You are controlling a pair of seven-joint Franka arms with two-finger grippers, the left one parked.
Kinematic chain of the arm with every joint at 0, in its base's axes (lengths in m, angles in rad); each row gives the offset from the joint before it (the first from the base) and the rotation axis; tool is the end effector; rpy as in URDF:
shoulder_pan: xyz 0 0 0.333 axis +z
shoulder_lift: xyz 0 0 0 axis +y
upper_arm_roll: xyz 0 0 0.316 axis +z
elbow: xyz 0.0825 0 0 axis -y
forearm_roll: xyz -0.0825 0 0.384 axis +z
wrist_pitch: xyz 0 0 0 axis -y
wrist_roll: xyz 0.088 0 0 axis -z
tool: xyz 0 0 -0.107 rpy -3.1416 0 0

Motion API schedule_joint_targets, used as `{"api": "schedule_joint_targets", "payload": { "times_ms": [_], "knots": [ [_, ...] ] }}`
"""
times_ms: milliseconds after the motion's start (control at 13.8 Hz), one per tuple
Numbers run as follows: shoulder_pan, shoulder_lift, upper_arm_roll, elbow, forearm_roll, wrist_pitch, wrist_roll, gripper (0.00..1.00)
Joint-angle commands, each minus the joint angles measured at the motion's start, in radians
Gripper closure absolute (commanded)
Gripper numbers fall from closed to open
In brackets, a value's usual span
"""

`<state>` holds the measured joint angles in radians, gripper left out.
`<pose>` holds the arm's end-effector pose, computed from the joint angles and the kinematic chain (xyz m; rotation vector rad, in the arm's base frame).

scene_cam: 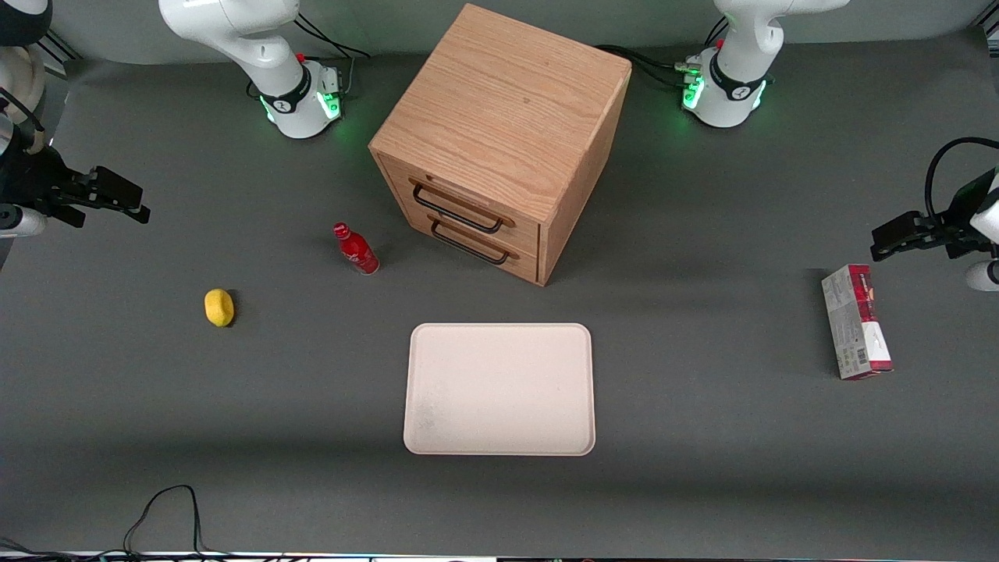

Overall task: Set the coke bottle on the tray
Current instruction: 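Move the open right gripper down over the red Coca-Cola bottle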

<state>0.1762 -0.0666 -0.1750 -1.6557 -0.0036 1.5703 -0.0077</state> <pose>0.5330 -0.0029 0.6200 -3.1334 -0.0148 0.0310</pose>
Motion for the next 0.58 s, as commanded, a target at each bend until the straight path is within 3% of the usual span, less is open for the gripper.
{"api": "schedule_joint_targets", "payload": {
  "times_ms": [0, 217, 290, 507],
  "knots": [
    [-0.004, 0.025, 0.003, 0.039, -0.016, -0.027, -0.021, 0.00],
    [0.009, 0.045, 0.029, 0.011, 0.016, -0.009, 0.036, 0.00],
    [0.012, 0.044, 0.052, -0.034, 0.069, 0.025, 0.069, 0.00],
    [0.057, -0.027, 0.121, -0.328, 0.102, 0.300, 0.147, 0.00]
  ]
}}
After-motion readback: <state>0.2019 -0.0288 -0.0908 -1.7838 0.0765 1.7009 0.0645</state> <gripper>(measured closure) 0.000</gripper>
